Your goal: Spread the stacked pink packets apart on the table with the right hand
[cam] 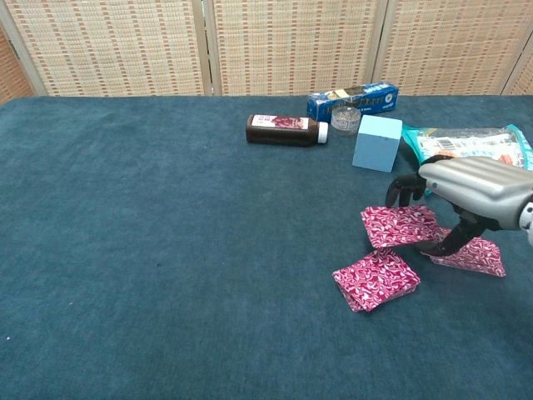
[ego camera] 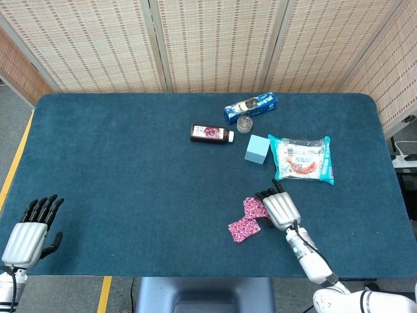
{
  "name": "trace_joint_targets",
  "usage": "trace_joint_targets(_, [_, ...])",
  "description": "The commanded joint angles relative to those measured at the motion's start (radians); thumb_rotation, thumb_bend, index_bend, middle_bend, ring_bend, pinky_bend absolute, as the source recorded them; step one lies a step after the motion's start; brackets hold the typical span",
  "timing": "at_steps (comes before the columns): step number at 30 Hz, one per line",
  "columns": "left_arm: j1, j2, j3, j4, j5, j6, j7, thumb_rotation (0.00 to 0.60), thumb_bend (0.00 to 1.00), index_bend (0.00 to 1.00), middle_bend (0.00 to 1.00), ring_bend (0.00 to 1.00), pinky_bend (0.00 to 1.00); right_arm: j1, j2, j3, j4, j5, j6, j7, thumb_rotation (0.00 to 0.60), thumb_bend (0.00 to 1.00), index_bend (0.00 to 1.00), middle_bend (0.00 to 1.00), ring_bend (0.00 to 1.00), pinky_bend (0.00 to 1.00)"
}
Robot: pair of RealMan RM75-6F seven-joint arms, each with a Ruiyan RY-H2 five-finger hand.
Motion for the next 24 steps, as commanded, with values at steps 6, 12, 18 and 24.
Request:
trace_joint_targets(6, [-0.002,0.002,-0.005,0.003,-0.008,-0.004,-0.008,0.6,0.44,0.0,0.0,0.0,0.07,0.06,-0.1,0.052,0.058,0.06,-0.014,-0.074,0.6,0.24,0.53,0.45,0.26,0.0])
trace_joint_targets(12, [-0.006,0.0,-0.007,0.004,-0.017,-0.013,-0.003,0.6,0.44,0.0,0.0,0.0,0.07,0.102,-0.169,0.077,0.132,0.117,-0.048,-0.092,0.6,0.24,0.53,0.45,0.26,0.0])
trace_joint_targets(18, [-0.008,-0.003,-0.009,0.004,-0.026,-0.02,0.006,0.6,0.44,0.0,0.0,0.0,0.07,0.128,-0.215,0.076,0.197,0.135,-0.069,-0.095,0.6,0.24,0.46,0.45,0.26,0.0])
trace_joint_targets(24, [-0.012,-0.004,-0.011,0.002,-0.032,-0.025,0.012,0.6,0.44,0.0,0.0,0.0,0.07,0.137,-0.197,0.066,0.197,0.166,-0.094,-0.106,0.6,0.24,0.01,0.22,0.13,0.0])
